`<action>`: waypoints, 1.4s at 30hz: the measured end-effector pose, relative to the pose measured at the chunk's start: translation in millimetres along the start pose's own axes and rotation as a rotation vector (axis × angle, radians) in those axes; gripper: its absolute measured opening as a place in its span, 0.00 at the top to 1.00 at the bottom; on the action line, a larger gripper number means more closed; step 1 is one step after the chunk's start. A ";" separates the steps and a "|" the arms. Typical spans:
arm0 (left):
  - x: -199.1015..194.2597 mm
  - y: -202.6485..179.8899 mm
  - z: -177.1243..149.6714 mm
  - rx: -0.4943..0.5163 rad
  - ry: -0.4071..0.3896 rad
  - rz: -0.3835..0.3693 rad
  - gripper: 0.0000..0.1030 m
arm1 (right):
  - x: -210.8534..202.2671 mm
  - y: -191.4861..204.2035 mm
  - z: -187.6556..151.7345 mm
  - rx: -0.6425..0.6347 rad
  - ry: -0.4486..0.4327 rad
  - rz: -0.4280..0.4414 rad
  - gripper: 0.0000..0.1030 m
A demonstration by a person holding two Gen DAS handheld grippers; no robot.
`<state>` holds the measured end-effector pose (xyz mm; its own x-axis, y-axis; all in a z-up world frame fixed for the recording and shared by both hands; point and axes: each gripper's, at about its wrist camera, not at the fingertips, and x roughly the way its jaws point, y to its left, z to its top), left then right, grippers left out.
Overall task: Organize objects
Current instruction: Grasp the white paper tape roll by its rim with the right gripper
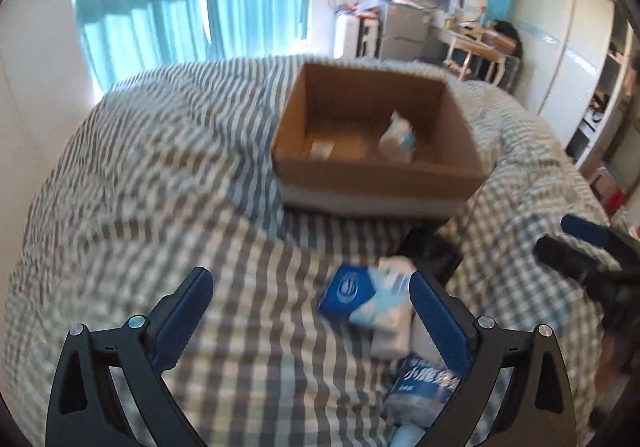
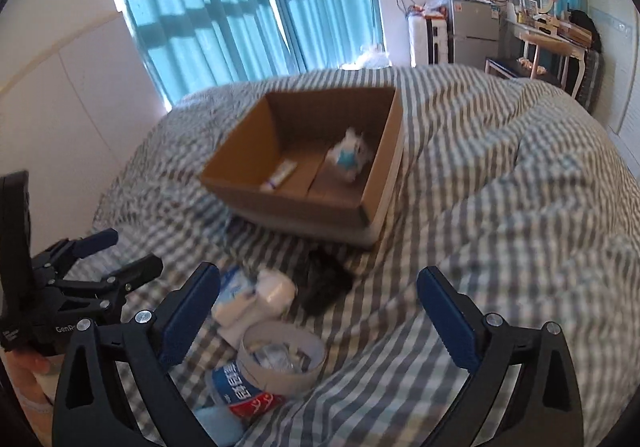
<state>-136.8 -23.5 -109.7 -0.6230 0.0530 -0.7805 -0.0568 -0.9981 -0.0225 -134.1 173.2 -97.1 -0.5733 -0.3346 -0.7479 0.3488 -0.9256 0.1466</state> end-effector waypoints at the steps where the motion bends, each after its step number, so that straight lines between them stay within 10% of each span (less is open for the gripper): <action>1: 7.9 -2.6 -4.8 0.017 0.011 0.006 0.02 | 10.8 3.6 -6.9 -0.024 0.027 -0.017 0.04; 5: 32.8 -9.9 -21.1 0.089 0.039 0.095 0.02 | 35.9 8.9 -21.6 -0.062 0.095 -0.015 0.04; 24: 48.7 1.5 -37.7 0.061 0.080 0.035 0.02 | 86.7 27.5 -56.4 -0.109 0.275 0.100 0.10; 42: 57.5 -16.2 -20.3 0.048 0.148 -0.125 0.02 | 28.1 -9.3 -1.8 -0.154 0.031 -0.030 0.17</action>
<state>-155.9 -4.9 -167.0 -0.4871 0.1675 -0.8571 -0.1656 -0.9813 -0.0976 -152.1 172.7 -120.6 -0.5626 -0.2994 -0.7706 0.4431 -0.8961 0.0247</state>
